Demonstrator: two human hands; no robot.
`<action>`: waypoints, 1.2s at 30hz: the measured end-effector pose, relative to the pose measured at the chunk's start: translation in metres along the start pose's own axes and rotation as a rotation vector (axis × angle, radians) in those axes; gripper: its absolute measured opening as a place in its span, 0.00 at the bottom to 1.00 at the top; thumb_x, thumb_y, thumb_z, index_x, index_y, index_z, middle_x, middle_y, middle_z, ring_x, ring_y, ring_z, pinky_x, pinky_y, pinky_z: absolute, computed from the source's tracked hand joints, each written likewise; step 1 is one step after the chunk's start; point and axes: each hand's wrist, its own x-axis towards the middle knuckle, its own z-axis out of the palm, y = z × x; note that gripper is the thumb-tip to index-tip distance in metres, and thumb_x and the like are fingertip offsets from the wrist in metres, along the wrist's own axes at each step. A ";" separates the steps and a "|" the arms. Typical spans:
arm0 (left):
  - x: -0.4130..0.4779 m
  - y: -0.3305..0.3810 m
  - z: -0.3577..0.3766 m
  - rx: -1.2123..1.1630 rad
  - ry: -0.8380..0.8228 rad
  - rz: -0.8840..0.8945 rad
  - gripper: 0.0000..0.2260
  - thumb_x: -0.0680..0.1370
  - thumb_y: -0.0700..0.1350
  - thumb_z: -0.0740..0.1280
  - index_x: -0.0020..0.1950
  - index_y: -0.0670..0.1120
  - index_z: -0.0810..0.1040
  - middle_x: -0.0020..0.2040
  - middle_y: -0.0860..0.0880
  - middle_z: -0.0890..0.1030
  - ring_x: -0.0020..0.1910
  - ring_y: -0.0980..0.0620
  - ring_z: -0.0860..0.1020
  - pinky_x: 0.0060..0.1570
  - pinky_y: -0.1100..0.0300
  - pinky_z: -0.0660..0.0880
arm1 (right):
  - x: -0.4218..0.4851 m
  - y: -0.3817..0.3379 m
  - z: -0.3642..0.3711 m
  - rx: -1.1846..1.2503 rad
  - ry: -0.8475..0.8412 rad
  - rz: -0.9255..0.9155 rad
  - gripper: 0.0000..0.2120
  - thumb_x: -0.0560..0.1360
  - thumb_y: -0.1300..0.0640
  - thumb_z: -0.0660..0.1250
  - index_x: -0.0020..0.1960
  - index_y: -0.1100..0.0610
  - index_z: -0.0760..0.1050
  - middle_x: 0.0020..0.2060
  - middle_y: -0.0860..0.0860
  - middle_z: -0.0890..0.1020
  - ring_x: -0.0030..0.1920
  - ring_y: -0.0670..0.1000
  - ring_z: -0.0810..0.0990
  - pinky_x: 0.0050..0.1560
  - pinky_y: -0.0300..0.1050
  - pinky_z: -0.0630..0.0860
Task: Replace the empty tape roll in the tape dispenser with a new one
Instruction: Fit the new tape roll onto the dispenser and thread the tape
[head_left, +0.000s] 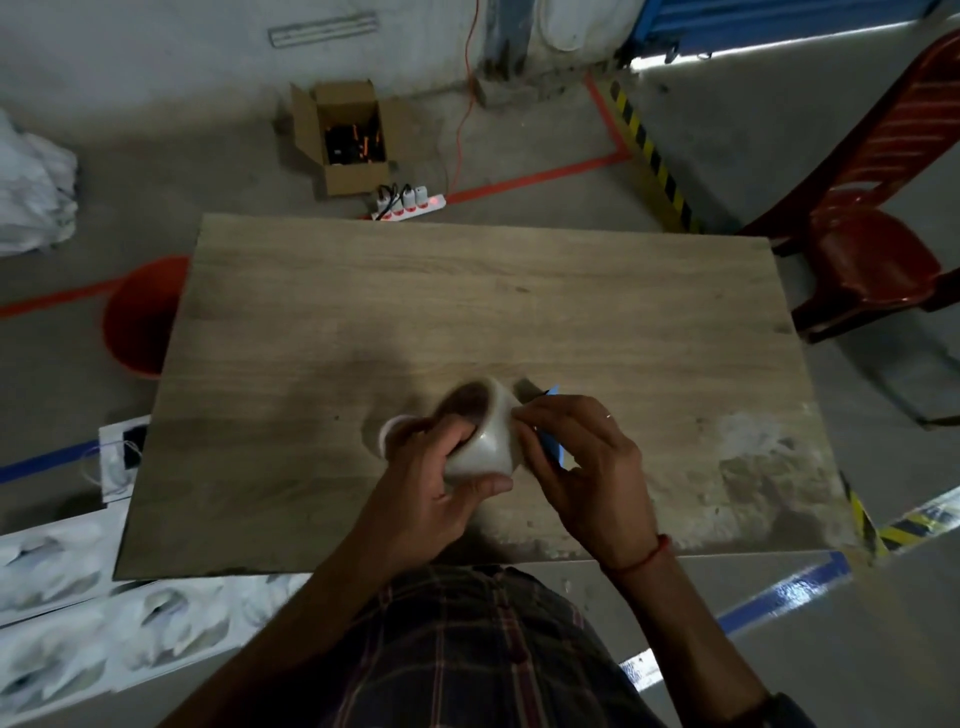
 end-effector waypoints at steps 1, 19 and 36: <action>0.000 -0.001 -0.001 -0.017 -0.021 -0.004 0.21 0.71 0.50 0.77 0.60 0.47 0.77 0.51 0.62 0.76 0.54 0.74 0.72 0.48 0.73 0.72 | 0.000 0.000 0.001 -0.025 0.005 -0.020 0.06 0.75 0.61 0.72 0.50 0.61 0.83 0.47 0.55 0.84 0.50 0.51 0.82 0.54 0.42 0.78; -0.003 0.003 -0.003 -0.059 -0.123 -0.003 0.20 0.70 0.55 0.76 0.56 0.47 0.78 0.48 0.60 0.78 0.50 0.62 0.78 0.43 0.67 0.76 | -0.004 -0.005 -0.006 -0.012 -0.035 -0.003 0.06 0.76 0.61 0.69 0.49 0.63 0.80 0.48 0.57 0.82 0.50 0.55 0.80 0.56 0.33 0.71; -0.004 -0.002 -0.016 -0.105 -0.216 -0.062 0.24 0.67 0.66 0.71 0.57 0.55 0.76 0.49 0.59 0.80 0.51 0.55 0.79 0.44 0.63 0.76 | 0.000 -0.002 -0.025 -0.128 -0.083 -0.204 0.05 0.76 0.62 0.69 0.47 0.63 0.82 0.46 0.56 0.83 0.49 0.54 0.82 0.50 0.48 0.80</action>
